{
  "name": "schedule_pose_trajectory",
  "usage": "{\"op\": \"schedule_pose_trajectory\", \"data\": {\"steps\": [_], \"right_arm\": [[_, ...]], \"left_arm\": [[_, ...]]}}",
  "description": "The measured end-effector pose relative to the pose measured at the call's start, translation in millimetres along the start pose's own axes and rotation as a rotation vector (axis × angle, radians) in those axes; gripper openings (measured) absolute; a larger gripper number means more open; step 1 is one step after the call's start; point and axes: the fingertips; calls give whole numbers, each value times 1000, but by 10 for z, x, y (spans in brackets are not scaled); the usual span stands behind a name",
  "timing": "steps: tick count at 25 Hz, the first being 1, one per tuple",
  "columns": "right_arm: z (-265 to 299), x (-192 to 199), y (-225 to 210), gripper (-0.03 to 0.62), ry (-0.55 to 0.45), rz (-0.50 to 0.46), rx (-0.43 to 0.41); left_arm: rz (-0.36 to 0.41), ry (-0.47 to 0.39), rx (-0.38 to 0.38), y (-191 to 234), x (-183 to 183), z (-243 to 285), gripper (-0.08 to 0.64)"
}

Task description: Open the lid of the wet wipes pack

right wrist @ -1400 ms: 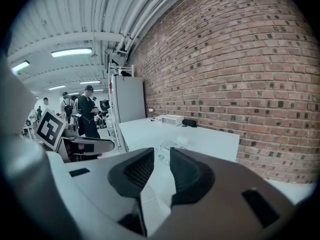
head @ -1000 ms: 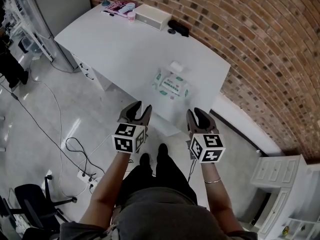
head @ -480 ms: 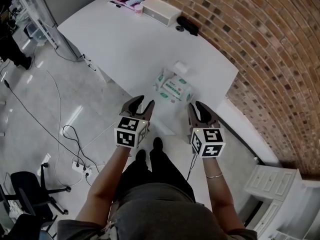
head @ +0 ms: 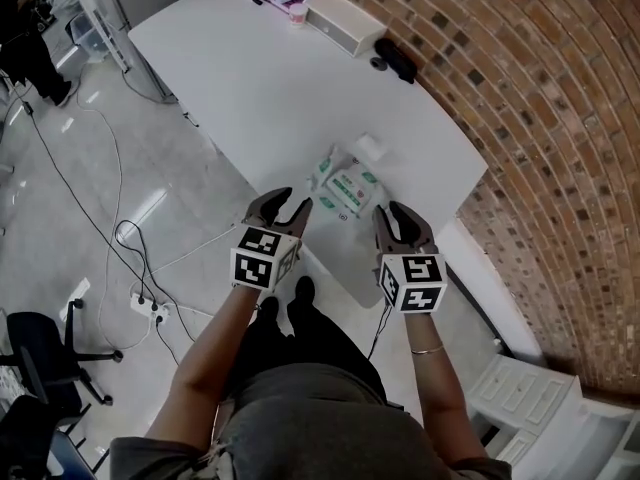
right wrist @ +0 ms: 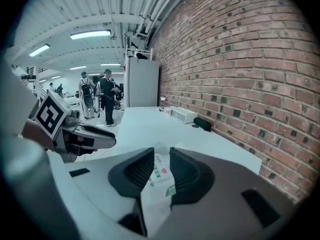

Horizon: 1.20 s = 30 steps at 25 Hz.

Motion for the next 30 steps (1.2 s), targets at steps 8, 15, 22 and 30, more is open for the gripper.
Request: {"op": "schedule_pose_trajectory", "data": {"steps": [8, 15, 22, 30], "right_arm": [[274, 10, -38, 104, 51, -71, -63], [412, 104, 17, 107, 105, -159, -108], [527, 187, 75, 114, 153, -212, -146], [660, 288, 183, 114, 202, -279, -178]], "left_arm": [[-3, 44, 11, -37, 68, 258, 151], [25, 110, 40, -132, 200, 453, 150], [72, 160, 57, -165, 271, 608, 152], [75, 223, 59, -198, 401, 703, 152]]}}
Point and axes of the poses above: the fingertips, and each gripper's own axes: z forward along the fingers, y to its left, x out of its underside, and after that the axes turned 10 degrees about z, right-handed
